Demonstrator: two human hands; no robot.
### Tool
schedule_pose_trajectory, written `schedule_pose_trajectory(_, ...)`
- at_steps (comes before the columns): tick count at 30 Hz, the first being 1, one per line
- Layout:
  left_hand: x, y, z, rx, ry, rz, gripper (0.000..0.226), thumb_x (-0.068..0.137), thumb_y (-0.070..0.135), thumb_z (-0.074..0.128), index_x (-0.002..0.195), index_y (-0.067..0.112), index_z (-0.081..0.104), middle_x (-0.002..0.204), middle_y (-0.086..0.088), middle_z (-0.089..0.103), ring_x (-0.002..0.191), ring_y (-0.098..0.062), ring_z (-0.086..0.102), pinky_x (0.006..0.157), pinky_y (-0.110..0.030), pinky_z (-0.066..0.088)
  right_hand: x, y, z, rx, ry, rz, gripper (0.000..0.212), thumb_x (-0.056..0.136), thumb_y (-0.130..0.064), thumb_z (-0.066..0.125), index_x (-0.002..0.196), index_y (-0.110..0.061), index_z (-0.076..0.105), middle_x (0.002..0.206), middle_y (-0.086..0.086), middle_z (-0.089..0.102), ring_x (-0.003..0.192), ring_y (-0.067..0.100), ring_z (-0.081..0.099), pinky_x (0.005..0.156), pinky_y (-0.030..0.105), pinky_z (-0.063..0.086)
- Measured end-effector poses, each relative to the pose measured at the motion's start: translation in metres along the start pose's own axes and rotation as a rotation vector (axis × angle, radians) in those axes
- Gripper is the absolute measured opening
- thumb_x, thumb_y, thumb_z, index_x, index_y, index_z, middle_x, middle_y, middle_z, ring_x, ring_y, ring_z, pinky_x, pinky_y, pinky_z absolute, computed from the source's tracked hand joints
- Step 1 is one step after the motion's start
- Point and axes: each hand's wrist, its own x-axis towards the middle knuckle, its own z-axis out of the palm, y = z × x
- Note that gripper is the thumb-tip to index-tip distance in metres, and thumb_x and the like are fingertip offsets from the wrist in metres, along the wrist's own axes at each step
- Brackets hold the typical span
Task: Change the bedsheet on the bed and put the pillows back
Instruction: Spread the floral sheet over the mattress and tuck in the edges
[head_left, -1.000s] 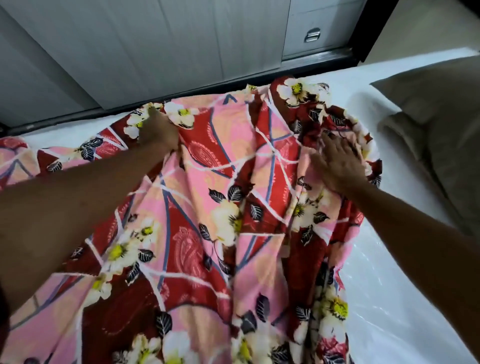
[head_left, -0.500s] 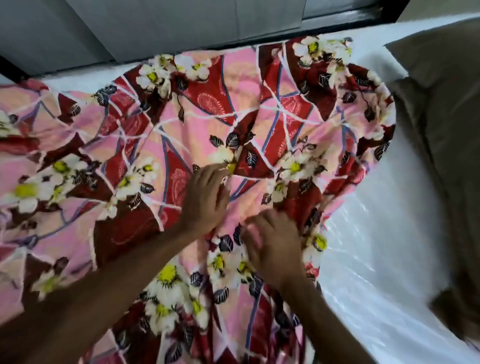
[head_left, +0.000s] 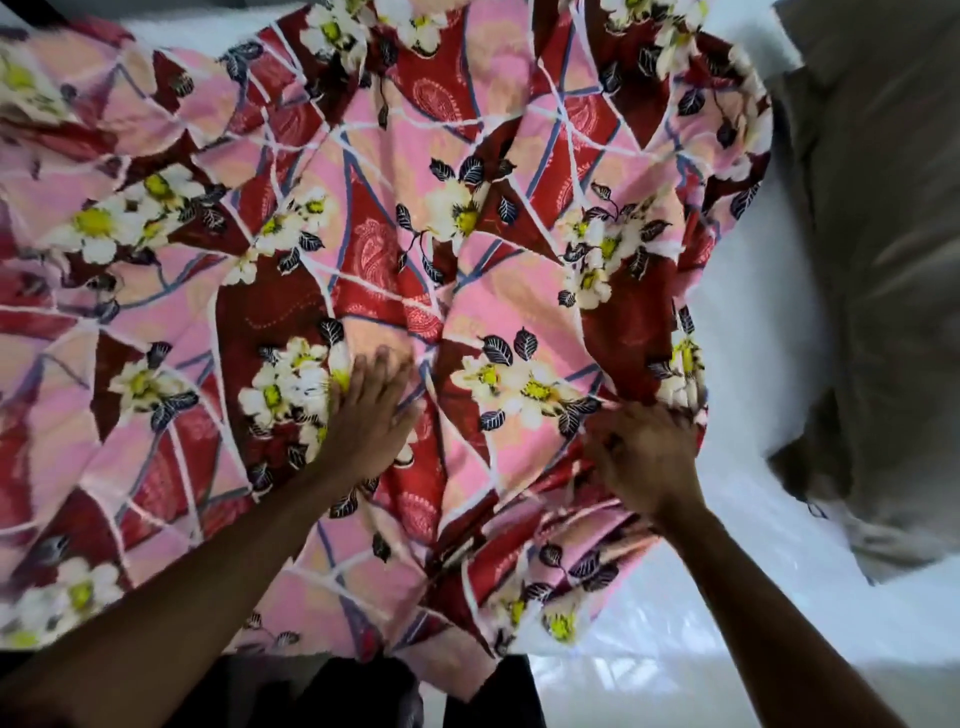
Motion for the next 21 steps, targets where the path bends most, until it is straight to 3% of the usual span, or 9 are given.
schedule_pose_trajectory(2, 0.001, 0.007, -0.002, -0.017, -0.011, -0.025, 0.082, 0.087, 0.077, 0.009, 0.158, 0.035, 0.014, 0.168, 0.001, -0.003, 0.154, -0.028, -0.003, 0.118, -0.060, 0.004, -0.023, -0.035, 0.000, 0.110, -0.041, -0.096, 0.018, 0.087, -0.037, 0.060, 0.081, -0.023, 0.070, 0.082, -0.002, 0.063, 0.081, 0.024, 0.058, 0.073, 0.037, 0.041)
schedule_pose_trajectory(5, -0.015, 0.021, -0.005, -0.084, 0.143, -0.026, 0.073, 0.092, 0.059, 0.036, 0.151, 0.017, 0.039, 0.161, -0.011, 0.029, 0.149, -0.035, 0.023, 0.116, -0.058, 0.025, -0.075, -0.088, 0.012, 0.212, -0.064, -0.283, 0.019, 0.087, -0.040, 0.063, 0.080, -0.023, 0.067, 0.079, -0.002, 0.061, 0.078, 0.022, 0.054, 0.074, 0.038, 0.041)
schedule_pose_trajectory(8, -0.059, 0.037, 0.011, -0.177, 0.345, 0.054, 0.053, 0.092, 0.033, 0.052, 0.139, 0.007, 0.052, 0.150, -0.017, 0.044, 0.140, -0.037, 0.038, 0.114, -0.052, 0.033, -0.127, -0.111, 0.033, 0.141, -0.180, -0.429, 0.027, 0.077, -0.052, 0.065, 0.086, -0.027, 0.063, 0.091, -0.005, 0.060, 0.086, 0.023, 0.055, 0.077, 0.041, 0.038)
schedule_pose_trajectory(10, -0.099, 0.048, 0.032, -0.248, 0.385, 0.090, 0.047, 0.090, 0.021, 0.052, 0.134, 0.006, 0.056, 0.145, -0.017, 0.048, 0.136, -0.037, 0.042, 0.112, -0.052, 0.036, -0.147, -0.102, 0.042, 0.035, -0.294, -0.409, 0.030, 0.071, -0.048, 0.066, 0.094, -0.029, 0.063, 0.096, -0.006, 0.060, 0.090, 0.023, 0.058, 0.081, 0.042, 0.036)
schedule_pose_trajectory(13, -0.150, 0.055, 0.063, -0.350, 0.327, 0.112, 0.049, 0.090, 0.025, 0.049, 0.136, 0.009, 0.057, 0.144, -0.017, 0.050, 0.135, -0.035, 0.044, 0.112, -0.049, 0.038, -0.147, -0.078, 0.034, -0.005, -0.424, -0.336, 0.028, 0.065, -0.027, 0.064, 0.093, -0.030, 0.069, 0.092, -0.008, 0.071, 0.090, 0.022, 0.070, 0.094, 0.047, 0.036)
schedule_pose_trajectory(16, -0.181, 0.046, 0.091, -0.281, 0.219, 0.190, 0.052, 0.095, 0.040, 0.050, 0.139, 0.013, 0.057, 0.145, -0.017, 0.052, 0.137, -0.034, 0.045, 0.113, -0.047, 0.035, -0.150, -0.048, 0.008, -0.272, -0.713, -0.266, 0.032, 0.076, -0.030, 0.060, 0.106, -0.030, 0.072, 0.105, -0.005, 0.075, 0.108, 0.019, 0.068, 0.115, 0.055, 0.019)
schedule_pose_trajectory(17, -0.181, 0.041, 0.099, -0.243, 0.167, 0.199, 0.053, 0.098, 0.045, 0.048, 0.141, 0.016, 0.056, 0.147, -0.017, 0.051, 0.138, -0.036, 0.044, 0.114, -0.051, 0.035, -0.155, -0.025, 0.011, -0.327, -0.785, -0.193, 0.035, 0.080, -0.033, 0.059, 0.113, -0.026, 0.070, 0.112, -0.001, 0.074, 0.113, 0.021, 0.066, 0.117, 0.053, 0.022)
schedule_pose_trajectory(19, -0.174, 0.031, 0.107, -0.179, 0.060, 0.171, 0.060, 0.101, 0.058, 0.037, 0.147, 0.020, 0.048, 0.150, -0.014, 0.048, 0.142, -0.038, 0.039, 0.113, -0.056, 0.033, -0.173, 0.018, 0.002, -0.365, -0.815, -0.022, 0.047, 0.083, -0.039, 0.057, 0.124, -0.018, 0.066, 0.118, 0.001, 0.069, 0.116, 0.021, 0.063, 0.103, 0.029, 0.041)
schedule_pose_trajectory(21, -0.165, 0.032, 0.106, -0.181, -0.036, 0.111, 0.076, 0.098, 0.073, 0.019, 0.151, 0.023, 0.041, 0.154, -0.009, 0.044, 0.147, -0.036, 0.032, 0.116, -0.057, 0.027, -0.186, 0.057, -0.006, -0.454, -0.807, -0.012, 0.038, 0.084, -0.045, 0.060, 0.107, -0.016, 0.070, 0.093, -0.004, 0.065, 0.099, 0.015, 0.066, 0.063, 0.013, 0.043)
